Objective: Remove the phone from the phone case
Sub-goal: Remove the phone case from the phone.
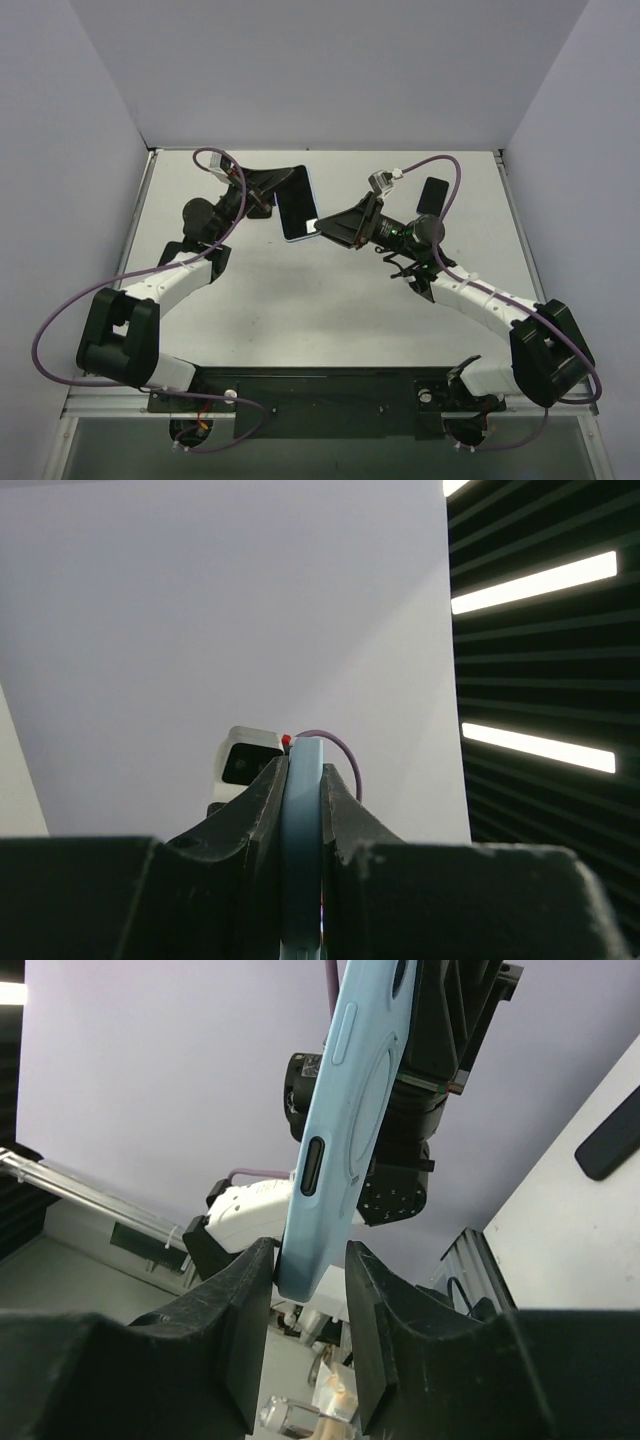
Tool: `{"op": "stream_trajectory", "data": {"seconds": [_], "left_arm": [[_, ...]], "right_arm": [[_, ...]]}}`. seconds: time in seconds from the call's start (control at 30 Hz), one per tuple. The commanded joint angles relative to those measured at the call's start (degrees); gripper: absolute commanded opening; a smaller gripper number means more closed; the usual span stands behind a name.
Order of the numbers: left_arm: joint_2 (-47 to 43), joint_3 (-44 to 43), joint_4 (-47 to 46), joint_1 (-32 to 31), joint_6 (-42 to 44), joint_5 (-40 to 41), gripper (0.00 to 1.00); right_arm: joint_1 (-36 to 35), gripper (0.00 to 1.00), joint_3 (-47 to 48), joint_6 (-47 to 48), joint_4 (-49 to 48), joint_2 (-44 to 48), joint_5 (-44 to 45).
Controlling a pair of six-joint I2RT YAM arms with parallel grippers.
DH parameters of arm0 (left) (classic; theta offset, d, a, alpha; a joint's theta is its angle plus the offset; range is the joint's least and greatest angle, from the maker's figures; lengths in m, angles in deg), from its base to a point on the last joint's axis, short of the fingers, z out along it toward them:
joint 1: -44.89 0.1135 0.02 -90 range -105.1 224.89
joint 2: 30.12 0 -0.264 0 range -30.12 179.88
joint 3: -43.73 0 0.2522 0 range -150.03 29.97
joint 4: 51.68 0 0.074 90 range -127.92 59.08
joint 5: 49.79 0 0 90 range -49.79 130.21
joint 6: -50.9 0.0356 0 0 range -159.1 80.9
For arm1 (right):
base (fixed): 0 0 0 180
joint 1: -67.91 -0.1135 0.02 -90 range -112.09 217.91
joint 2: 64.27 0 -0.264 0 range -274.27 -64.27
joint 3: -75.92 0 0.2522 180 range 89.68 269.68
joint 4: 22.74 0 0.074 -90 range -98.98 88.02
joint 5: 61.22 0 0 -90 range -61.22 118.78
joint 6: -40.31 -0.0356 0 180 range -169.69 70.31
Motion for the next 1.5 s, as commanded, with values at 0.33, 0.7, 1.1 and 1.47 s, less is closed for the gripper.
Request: {"op": "stream_trajectory", "data": {"seconds": [0.33,0.7,1.1,1.47], "left_arm": [[-0.8,-1.4,-11.6,-0.2,-7.1,-0.3,0.0],[-1.5,-1.5,-11.1,-0.7,-7.1,-0.2,0.0],[-0.8,-0.6,-19.8,-3.4,-17.6,0.8,0.0],[-1.1,-1.0,-27.1,-6.6,-24.9,2.7,0.0]], "right_arm": [[0.3,0.28,0.2,-3.2,-17.9,3.1,-4.9],[-2.5,0.27,1.3,-0.8,-15.3,3.1,-6.2],[-1.7,0.0,2.8,1.6,-19.7,0.1,-12.3],[4.3,0.0,0.5,30.2,14.4,5.0,-18.5]]}}
